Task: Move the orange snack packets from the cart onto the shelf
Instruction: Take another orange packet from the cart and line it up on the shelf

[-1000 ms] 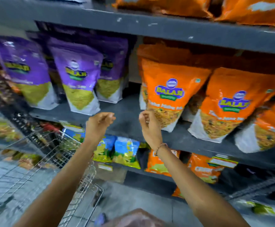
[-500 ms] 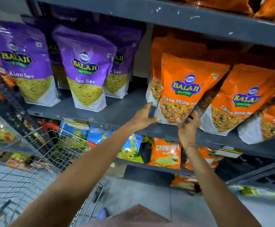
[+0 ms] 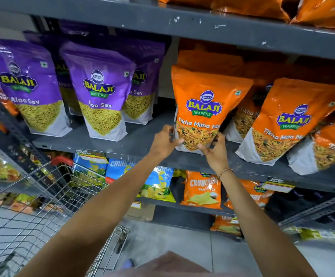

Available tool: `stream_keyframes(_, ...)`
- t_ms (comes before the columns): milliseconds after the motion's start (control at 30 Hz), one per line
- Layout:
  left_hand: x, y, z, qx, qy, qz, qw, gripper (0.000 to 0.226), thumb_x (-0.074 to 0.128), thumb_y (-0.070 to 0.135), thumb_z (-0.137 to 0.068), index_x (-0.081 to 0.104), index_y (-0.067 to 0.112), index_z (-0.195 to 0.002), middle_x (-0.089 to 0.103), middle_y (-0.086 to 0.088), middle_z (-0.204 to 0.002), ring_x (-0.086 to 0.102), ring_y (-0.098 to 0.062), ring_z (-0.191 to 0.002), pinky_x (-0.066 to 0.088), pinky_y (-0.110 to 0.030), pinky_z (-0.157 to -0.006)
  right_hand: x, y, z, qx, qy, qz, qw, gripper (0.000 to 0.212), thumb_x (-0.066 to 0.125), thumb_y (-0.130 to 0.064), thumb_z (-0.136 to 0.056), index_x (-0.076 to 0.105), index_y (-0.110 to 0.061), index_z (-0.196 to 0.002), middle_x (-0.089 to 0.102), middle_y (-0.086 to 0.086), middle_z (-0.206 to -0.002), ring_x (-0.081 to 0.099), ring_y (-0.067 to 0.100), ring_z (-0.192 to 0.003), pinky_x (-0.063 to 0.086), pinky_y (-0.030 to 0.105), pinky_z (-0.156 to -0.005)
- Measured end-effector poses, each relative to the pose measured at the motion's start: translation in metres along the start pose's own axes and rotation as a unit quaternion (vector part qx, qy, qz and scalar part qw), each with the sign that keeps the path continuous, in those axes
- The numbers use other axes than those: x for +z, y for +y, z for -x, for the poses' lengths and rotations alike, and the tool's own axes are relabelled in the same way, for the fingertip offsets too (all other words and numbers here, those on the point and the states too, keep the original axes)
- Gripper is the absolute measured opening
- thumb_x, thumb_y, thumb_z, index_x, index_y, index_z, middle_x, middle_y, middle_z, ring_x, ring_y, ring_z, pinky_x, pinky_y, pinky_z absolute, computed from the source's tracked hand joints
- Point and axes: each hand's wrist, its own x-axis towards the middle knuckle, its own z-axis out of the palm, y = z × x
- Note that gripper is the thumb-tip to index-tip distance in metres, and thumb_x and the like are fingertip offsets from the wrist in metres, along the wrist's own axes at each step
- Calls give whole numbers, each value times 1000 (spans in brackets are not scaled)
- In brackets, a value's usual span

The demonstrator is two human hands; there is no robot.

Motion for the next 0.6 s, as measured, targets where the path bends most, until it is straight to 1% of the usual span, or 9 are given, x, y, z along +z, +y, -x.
stream_keyframes(67,-1,-4,1,0,3,-2,1000,53,71,27,-79,47,4,-121,63,-15,-122,63,-28,-107,49,-32,-83,0,1,0,-5,-8,3,1000,77,77,-36,-68,34,-18,-129,48,8,-131,50,21,-119,47,48,-99)
stream_keyframes(167,2,-10,3,14,21,-24,999,54,69,32,-80,47,6,-122,64,-15,-120,63,-28,-105,49,-33,-84,-1,-2,2,-10,-14,-8,1000,83,72,-50,-61,34,-20,-128,48,2,-127,51,18,-118,48,40,-96)
stream_keyframes(233,5,-13,3,14,26,-30,999,55,68,34,-81,47,7,-124,63,-14,-121,63,-27,-105,47,-30,-83,-2,-3,3,-9,-13,-15,1000,82,74,-48,-63,35,-19,-129,49,2,-127,51,18,-118,49,39,-95)
stream_keyframes(300,10,-14,5,6,31,-4,999,58,68,35,-81,45,7,-127,59,-13,-126,60,-24,-107,48,-32,-86,-6,-1,4,-1,-19,-19,1000,76,77,-33,-71,34,-17,-132,49,1,-125,52,17,-113,50,39,-93)
stream_keyframes(400,28,-15,20,18,126,-15,992,62,63,41,-83,40,7,-129,45,-14,-129,50,-25,-114,47,-42,-95,-30,10,12,33,-8,25,999,58,72,-25,-78,45,-9,-127,55,2,-111,57,19,-99,48,23,-78)
stream_keyframes(433,39,-14,28,47,171,-46,983,55,61,37,-86,41,6,-127,43,-15,-127,46,-27,-115,45,-41,-96,-45,15,18,33,8,62,998,46,70,-31,-79,55,-7,-115,62,6,-104,61,23,-94,47,17,-70)
stream_keyframes(500,64,2,46,153,206,-106,961,41,59,27,-88,45,6,-120,46,-17,-123,41,-25,-115,40,-38,-98,-84,29,30,15,54,196,979,45,56,-52,-80,70,-9,-88,71,11,-86,65,29,-84,43,26,-60)
stream_keyframes(533,76,17,53,214,186,-120,951,37,59,24,-87,47,7,-118,48,-17,-122,40,-23,-116,38,-36,-99,-105,36,36,21,80,273,958,49,52,-56,-81,72,-11,-81,72,12,-82,65,32,-80,39,31,-57)
stream_keyframes(600,103,39,53,324,90,-144,931,38,59,25,-88,50,8,-120,53,-17,-123,39,-19,-119,37,-33,-101,-144,44,43,29,155,335,929,37,57,-43,-86,72,-9,-82,71,19,-83,64,38,-77,37,31,-55)
